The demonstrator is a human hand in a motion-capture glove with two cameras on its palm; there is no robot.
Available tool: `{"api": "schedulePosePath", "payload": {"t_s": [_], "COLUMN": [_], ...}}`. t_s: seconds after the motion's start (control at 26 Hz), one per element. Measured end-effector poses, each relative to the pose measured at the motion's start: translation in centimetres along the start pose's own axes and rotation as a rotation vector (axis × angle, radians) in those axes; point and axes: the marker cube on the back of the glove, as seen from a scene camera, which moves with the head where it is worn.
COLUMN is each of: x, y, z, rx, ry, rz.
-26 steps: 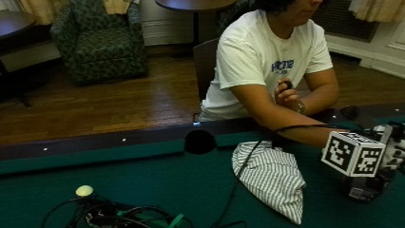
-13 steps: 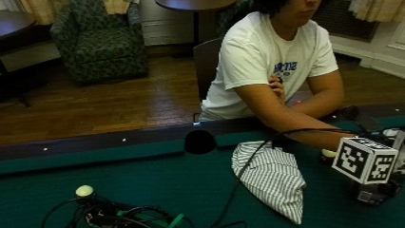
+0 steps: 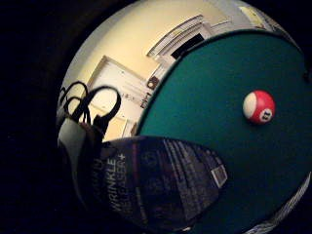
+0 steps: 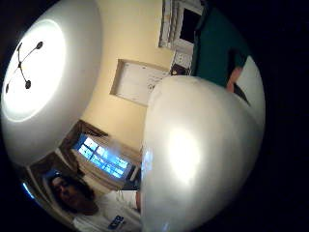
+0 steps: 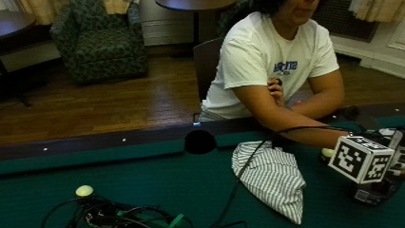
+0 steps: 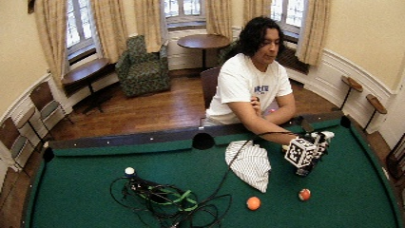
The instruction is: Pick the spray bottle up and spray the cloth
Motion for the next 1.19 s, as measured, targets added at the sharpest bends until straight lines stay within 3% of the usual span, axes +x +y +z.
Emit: {"api": "schedulePosePath", "payload": {"t_s": [0.42, 0.89, 1.19], "x": [1.7, 2.7, 1.0], "y": [1.8, 5.7, 9.5], "z": [-0.8, -8.4, -14.5], "rx": [-0.114, -0.167, -0.188], "ry": [-0.003, 0.548, 0.715], "rz": [0.057, -0.061, -0.101]}}
